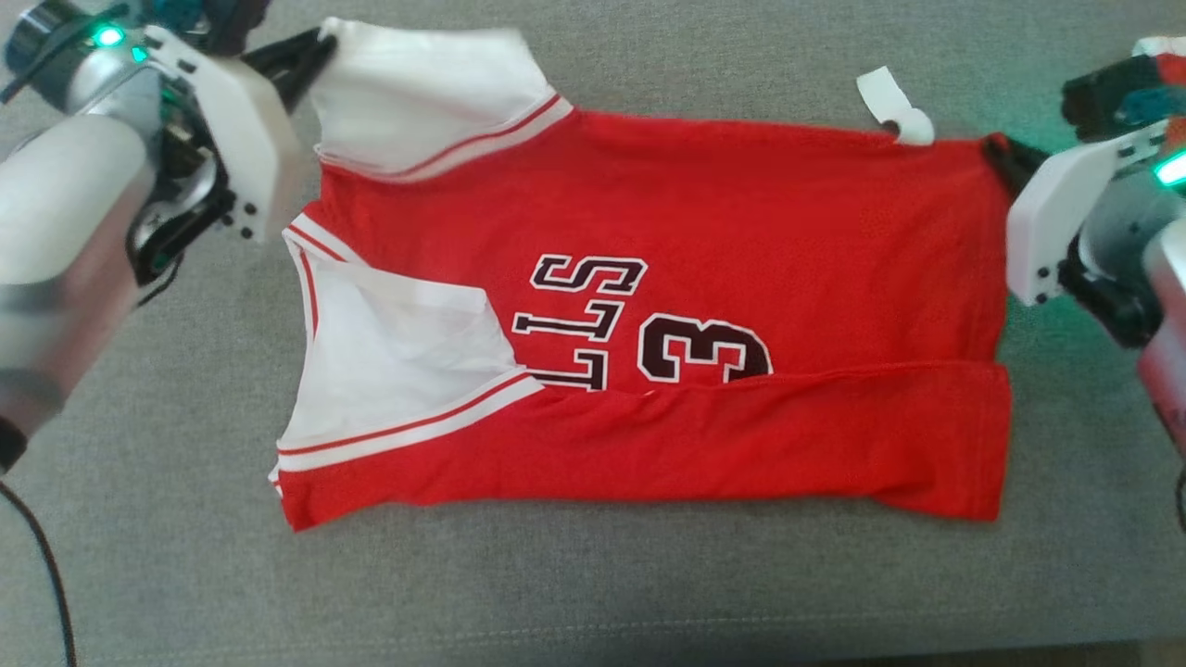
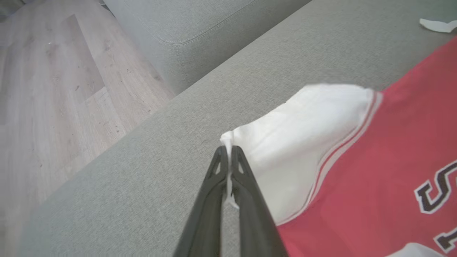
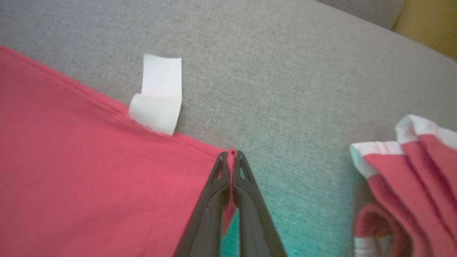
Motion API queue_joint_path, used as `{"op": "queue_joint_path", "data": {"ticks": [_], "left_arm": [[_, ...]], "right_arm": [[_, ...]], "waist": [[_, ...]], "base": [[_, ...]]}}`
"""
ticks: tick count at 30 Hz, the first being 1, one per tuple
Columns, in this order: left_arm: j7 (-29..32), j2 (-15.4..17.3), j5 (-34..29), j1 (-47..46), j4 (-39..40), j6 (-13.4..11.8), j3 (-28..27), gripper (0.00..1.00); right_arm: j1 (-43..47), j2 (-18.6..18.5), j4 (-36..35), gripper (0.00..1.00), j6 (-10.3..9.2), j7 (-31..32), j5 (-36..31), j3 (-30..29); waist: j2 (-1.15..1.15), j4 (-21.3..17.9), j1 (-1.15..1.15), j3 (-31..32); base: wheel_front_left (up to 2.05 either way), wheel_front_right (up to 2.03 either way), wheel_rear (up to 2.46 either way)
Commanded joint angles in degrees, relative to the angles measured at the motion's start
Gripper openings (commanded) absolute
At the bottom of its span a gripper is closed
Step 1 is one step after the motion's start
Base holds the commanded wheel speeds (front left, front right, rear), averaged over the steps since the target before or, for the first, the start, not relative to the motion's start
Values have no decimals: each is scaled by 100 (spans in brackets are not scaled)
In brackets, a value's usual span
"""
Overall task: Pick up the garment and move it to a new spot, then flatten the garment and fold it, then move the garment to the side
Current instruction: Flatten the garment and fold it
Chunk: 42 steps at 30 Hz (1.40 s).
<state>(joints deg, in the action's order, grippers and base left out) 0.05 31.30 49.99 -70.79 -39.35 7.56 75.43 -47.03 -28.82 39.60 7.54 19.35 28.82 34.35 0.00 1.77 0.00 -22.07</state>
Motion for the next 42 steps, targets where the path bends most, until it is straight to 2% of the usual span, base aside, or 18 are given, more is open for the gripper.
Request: {"op": "queue_joint_path", "data": {"ticks": [1, 5, 16, 21, 25, 34, 42], "left_arm": [[-98, 219, -12, -250, -60, -31, -249, 0], [-287, 157, -72, -351, -300, -81, -284, 0], [-1205, -212, -363, -793, -1146, -434, -464, 0], [-1367, -356, -399, -774, -1418, -314, -469, 0], [-1429, -378, -428, -616, -1447, -182, -431, 0], [-1435, -67, -953, 10, -750, -35, -263, 0], [-822, 313, -1138, 805, 417, -11, -217, 0]], "right_arm": [[-217, -141, -125, 0, -5, -176, -10, 22], [-490, -137, -33, 0, -5, -578, -153, -79], [-1132, -26, 466, 0, -5, -1383, -637, -215], [-1178, 57, 620, 0, -5, -1715, -662, -207], [-1019, -24, 661, 0, -5, -1838, -559, -59], [-209, -564, 252, 0, -5, -1740, 41, 492], [354, -1099, -195, 0, -5, -1320, 580, 825]], "waist": [[0, -7, 0, 5], [0, 7, 0, -25], [0, 65, 0, -149], [0, 85, 0, -114], [0, 138, 0, 13], [0, 392, 0, 553], [0, 559, 0, 934]], "base": [[0, 0, 0], [0, 0, 0], [0, 0, 0], [0, 0, 0], [0, 0, 0], [0, 0, 0], [0, 0, 0]]}}
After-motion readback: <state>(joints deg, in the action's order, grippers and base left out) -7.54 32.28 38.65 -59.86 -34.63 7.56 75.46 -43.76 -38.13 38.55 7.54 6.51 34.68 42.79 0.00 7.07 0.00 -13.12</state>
